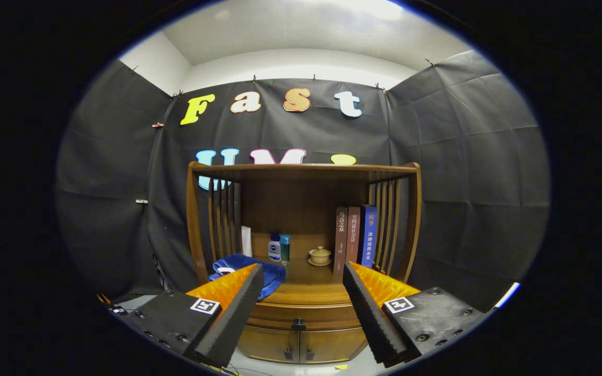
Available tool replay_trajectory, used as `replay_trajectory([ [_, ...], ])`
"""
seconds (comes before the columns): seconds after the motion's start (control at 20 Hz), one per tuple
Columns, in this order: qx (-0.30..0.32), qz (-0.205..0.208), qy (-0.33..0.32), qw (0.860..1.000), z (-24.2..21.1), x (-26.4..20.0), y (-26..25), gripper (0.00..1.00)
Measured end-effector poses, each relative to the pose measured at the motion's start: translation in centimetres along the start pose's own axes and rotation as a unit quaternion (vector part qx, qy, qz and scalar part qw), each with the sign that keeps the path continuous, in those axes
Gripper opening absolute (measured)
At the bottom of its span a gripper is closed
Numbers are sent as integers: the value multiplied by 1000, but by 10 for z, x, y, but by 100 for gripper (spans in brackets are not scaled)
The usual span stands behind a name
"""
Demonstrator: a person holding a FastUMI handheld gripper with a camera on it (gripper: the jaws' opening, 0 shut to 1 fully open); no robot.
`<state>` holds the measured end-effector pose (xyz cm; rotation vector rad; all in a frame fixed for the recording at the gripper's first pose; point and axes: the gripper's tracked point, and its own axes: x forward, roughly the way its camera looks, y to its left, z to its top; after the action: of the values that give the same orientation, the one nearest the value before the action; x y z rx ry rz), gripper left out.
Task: Pull open the drawer, take out the items inside it, and place them on the countertop above the cabinet.
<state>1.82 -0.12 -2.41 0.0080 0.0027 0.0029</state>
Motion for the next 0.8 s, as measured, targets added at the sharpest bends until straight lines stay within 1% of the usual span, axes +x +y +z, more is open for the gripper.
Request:
replay_trajectory([
  [0.3, 1, 1, 47, 999, -68, 32, 2, 98],
  [0.55, 9, 11, 89, 996, -131, 66, 7, 99],
  [0.8, 4, 12, 113, 993, -175, 97, 9, 99],
])
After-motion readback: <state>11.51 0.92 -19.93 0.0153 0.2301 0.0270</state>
